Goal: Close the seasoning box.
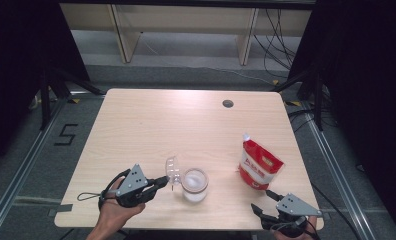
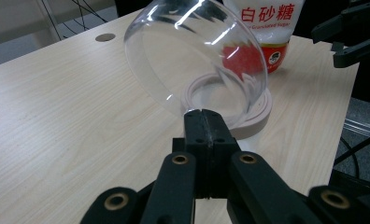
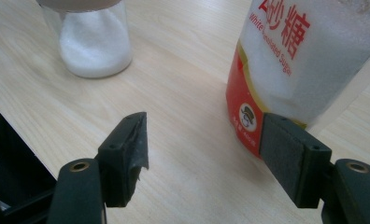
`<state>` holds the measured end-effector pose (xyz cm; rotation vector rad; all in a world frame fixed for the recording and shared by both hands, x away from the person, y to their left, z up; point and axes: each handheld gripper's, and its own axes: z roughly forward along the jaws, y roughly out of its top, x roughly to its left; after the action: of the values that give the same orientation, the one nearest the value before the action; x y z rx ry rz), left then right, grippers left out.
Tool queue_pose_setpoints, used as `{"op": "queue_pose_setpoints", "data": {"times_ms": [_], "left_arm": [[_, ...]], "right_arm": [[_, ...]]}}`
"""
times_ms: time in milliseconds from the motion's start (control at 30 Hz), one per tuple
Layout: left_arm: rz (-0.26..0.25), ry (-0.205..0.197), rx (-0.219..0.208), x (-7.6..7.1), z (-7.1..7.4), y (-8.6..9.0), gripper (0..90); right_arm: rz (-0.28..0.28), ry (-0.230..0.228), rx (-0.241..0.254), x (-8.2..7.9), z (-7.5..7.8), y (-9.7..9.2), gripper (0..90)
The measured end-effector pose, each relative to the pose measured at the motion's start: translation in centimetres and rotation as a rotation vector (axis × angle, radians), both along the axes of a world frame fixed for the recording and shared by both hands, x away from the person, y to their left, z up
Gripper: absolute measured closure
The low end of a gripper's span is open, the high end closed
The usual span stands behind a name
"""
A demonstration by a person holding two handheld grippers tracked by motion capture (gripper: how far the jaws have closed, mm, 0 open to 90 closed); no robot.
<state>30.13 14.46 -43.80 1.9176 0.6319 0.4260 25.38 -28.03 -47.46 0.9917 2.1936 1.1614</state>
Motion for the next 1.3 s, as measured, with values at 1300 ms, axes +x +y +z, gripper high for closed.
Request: {"op": "queue_pose_setpoints", "data": {"times_ms": [1300], "left_arm": [[-0.05, 0.063, -0.029, -0.5, -0.1, -1.3, 73.0]], "right_arm": [[0.008, -0.013, -0.003, 0.0, 0.0, 0.2, 33.8]]}}
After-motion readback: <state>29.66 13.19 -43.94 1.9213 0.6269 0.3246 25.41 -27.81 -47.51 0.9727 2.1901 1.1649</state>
